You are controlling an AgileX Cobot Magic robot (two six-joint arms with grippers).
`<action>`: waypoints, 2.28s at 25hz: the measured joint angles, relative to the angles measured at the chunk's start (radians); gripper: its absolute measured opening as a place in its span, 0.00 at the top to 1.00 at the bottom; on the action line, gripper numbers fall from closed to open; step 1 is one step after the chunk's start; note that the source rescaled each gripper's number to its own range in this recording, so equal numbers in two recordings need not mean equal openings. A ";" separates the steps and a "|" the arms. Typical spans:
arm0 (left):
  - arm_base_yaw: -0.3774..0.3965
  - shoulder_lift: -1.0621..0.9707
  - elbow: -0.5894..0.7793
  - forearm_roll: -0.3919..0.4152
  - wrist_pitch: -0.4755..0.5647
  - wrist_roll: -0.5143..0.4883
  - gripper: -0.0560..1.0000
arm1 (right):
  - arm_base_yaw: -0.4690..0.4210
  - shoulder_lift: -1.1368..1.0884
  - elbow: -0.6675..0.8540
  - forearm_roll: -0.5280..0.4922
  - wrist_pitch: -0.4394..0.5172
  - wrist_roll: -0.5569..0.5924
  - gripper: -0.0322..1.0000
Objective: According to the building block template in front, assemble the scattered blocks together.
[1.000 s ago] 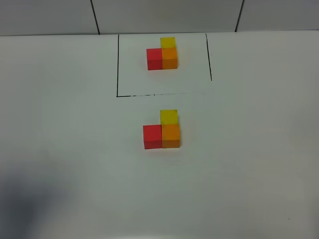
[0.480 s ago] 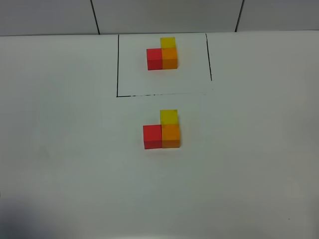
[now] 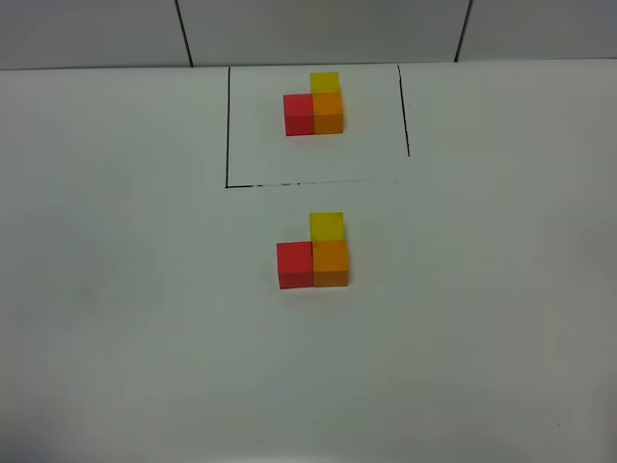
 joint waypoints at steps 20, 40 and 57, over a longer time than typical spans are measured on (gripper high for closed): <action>0.000 -0.038 0.020 0.000 0.057 0.000 0.35 | 0.000 0.000 0.000 0.000 0.000 0.000 0.20; 0.183 -0.038 0.020 0.000 0.057 0.000 0.70 | 0.000 0.000 0.000 0.000 0.000 0.000 0.20; 0.183 -0.038 0.020 0.000 0.057 0.000 0.70 | 0.000 0.000 0.000 0.000 0.000 0.000 0.20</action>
